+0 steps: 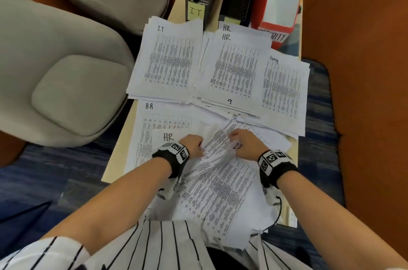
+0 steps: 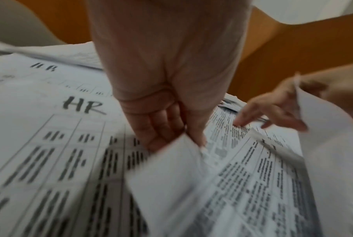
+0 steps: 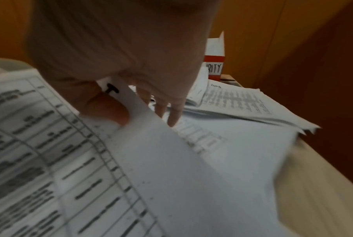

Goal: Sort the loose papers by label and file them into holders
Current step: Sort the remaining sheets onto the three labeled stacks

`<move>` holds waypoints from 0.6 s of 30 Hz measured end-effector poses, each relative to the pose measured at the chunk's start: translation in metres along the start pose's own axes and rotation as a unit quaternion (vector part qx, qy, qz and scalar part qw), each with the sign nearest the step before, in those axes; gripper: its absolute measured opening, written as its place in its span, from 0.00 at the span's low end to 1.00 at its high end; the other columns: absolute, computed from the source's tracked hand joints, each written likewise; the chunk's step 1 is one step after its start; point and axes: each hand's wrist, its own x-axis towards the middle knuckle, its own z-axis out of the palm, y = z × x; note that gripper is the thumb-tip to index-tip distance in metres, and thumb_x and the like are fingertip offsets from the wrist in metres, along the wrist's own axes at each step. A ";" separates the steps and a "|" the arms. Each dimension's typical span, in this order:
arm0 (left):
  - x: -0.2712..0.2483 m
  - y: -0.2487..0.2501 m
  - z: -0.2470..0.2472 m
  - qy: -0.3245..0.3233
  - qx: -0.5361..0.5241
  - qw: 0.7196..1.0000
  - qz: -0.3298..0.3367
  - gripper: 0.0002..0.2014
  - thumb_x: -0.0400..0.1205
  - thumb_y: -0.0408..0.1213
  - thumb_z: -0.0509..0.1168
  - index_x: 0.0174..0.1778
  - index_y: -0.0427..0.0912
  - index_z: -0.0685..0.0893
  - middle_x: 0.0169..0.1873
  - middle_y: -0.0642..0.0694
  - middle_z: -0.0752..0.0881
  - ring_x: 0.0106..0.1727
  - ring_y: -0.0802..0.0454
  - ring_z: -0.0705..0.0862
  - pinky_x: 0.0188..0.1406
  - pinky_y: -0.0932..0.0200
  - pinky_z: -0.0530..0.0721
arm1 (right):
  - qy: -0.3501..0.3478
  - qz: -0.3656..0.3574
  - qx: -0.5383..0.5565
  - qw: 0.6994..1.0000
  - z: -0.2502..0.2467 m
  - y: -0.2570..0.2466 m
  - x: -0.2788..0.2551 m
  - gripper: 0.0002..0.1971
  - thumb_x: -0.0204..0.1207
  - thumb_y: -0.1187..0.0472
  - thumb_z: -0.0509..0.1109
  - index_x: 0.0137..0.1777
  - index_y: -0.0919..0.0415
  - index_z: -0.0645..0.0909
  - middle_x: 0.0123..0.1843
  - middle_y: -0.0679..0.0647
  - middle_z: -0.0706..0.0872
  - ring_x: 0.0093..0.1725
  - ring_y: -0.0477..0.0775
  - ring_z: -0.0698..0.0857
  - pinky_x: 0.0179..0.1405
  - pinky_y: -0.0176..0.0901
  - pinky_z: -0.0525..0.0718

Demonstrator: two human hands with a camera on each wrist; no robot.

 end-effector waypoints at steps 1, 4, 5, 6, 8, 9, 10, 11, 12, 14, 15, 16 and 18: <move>0.002 -0.003 0.003 0.021 0.004 1.000 0.000 0.15 0.81 0.40 0.65 0.33 0.43 0.67 0.31 0.50 0.71 0.43 0.47 0.75 0.40 0.58 0.71 | -0.004 0.002 -0.013 1.000 0.000 0.003 -0.005 0.23 0.66 0.71 0.66 0.63 0.62 0.81 0.68 0.54 0.76 0.67 0.56 0.77 0.64 0.52 0.81; 0.005 -0.015 -0.001 0.101 -0.070 0.992 -0.016 0.10 0.84 0.35 0.60 0.39 0.39 0.67 0.31 0.47 0.73 0.40 0.47 0.76 0.38 0.59 0.70 | 0.025 0.054 -0.033 0.998 0.006 0.024 -0.020 0.19 0.68 0.68 0.69 0.60 0.59 0.85 0.74 0.60 0.68 0.72 0.63 0.70 0.68 0.55 0.76; 0.005 -0.019 -0.003 0.116 -0.078 0.990 -0.025 0.08 0.84 0.34 0.59 0.42 0.38 0.67 0.33 0.46 0.74 0.40 0.47 0.76 0.38 0.59 0.71 | 0.027 0.074 -0.013 0.997 0.009 0.031 -0.024 0.17 0.68 0.67 0.70 0.58 0.59 0.86 0.73 0.61 0.68 0.71 0.64 0.70 0.68 0.53 0.75; 0.005 -0.020 -0.004 0.125 -0.079 0.989 -0.029 0.07 0.84 0.33 0.60 0.44 0.39 0.67 0.36 0.45 0.75 0.41 0.47 0.75 0.38 0.59 0.71 | 0.015 0.082 0.004 0.996 0.011 0.034 -0.030 0.15 0.68 0.67 0.70 0.55 0.58 0.86 0.71 0.60 0.68 0.70 0.63 0.70 0.65 0.49 0.76; 0.005 -0.021 -0.003 0.169 -0.085 0.982 -0.001 0.09 0.79 0.28 0.63 0.49 0.39 0.68 0.46 0.40 0.76 0.44 0.46 0.75 0.39 0.58 0.73 | -0.017 0.077 0.028 0.997 0.016 0.035 -0.035 0.13 0.68 0.67 0.69 0.54 0.59 0.84 0.66 0.56 0.67 0.64 0.58 0.72 0.57 0.42 0.75; 0.004 -0.018 -0.001 0.215 -0.074 0.973 0.033 0.13 0.76 0.26 0.64 0.53 0.39 0.70 0.53 0.39 0.75 0.48 0.46 0.76 0.44 0.58 0.76 | -0.019 0.070 0.037 0.997 0.019 0.033 -0.035 0.13 0.69 0.67 0.69 0.54 0.62 0.83 0.63 0.55 0.67 0.60 0.57 0.74 0.53 0.42 0.76; 0.002 -0.014 0.001 0.258 -0.040 0.963 0.072 0.18 0.74 0.26 0.66 0.59 0.39 0.73 0.59 0.39 0.74 0.53 0.46 0.76 0.51 0.57 0.78 | -0.010 0.069 0.045 0.997 0.021 0.029 -0.036 0.12 0.68 0.68 0.69 0.52 0.63 0.83 0.58 0.55 0.69 0.53 0.55 0.76 0.48 0.44 0.78; 0.001 -0.009 0.004 0.280 -0.006 0.953 0.114 0.22 0.74 0.29 0.67 0.64 0.40 0.73 0.63 0.41 0.73 0.59 0.46 0.75 0.58 0.55 0.78 | 0.005 0.065 0.059 0.996 0.022 0.024 -0.037 0.08 0.68 0.70 0.68 0.46 0.62 0.83 0.51 0.54 0.73 0.44 0.53 0.77 0.41 0.44 0.78; 0.000 -0.003 0.007 0.264 0.000 0.953 0.149 0.23 0.76 0.34 0.68 0.68 0.41 0.73 0.65 0.42 0.73 0.63 0.47 0.73 0.64 0.53 0.77 | 0.017 0.063 0.075 0.995 0.021 0.019 -0.038 0.07 0.67 0.72 0.67 0.38 0.59 0.81 0.42 0.52 0.76 0.37 0.50 0.76 0.35 0.43 0.78; -0.007 0.016 0.008 0.129 -0.056 0.978 0.154 0.29 0.78 0.46 0.69 0.73 0.43 0.69 0.69 0.44 0.73 0.69 0.47 0.73 0.70 0.52 0.74 | 0.056 0.060 0.119 0.990 0.021 0.012 -0.038 0.12 0.66 0.75 0.64 0.32 0.58 0.80 0.33 0.46 0.78 0.30 0.43 0.76 0.28 0.35 0.76; -0.009 0.024 0.008 0.047 -0.087 0.987 0.125 0.34 0.77 0.49 0.70 0.76 0.43 0.66 0.71 0.45 0.73 0.70 0.47 0.74 0.70 0.53 0.73 | 0.093 0.056 0.146 0.983 0.019 0.007 -0.038 0.11 0.66 0.76 0.63 0.34 0.62 0.82 0.33 0.45 0.79 0.30 0.42 0.77 0.28 0.34 0.76; -0.010 0.029 0.006 -0.001 -0.102 0.991 0.093 0.35 0.78 0.49 0.69 0.78 0.41 0.64 0.73 0.45 0.73 0.71 0.45 0.75 0.71 0.52 0.73 | 0.142 0.047 0.165 0.975 0.015 0.002 -0.038 0.09 0.66 0.77 0.63 0.36 0.66 0.83 0.33 0.46 0.79 0.30 0.44 0.78 0.30 0.35 0.77; -0.008 0.029 -0.001 0.013 -0.136 0.989 0.052 0.26 0.81 0.45 0.66 0.74 0.40 0.71 0.70 0.41 0.78 0.63 0.44 0.81 0.68 0.49 0.77 | 0.210 0.036 0.166 0.963 0.002 -0.002 -0.033 0.06 0.66 0.76 0.64 0.37 0.70 0.82 0.33 0.49 0.78 0.34 0.51 0.77 0.36 0.39 0.76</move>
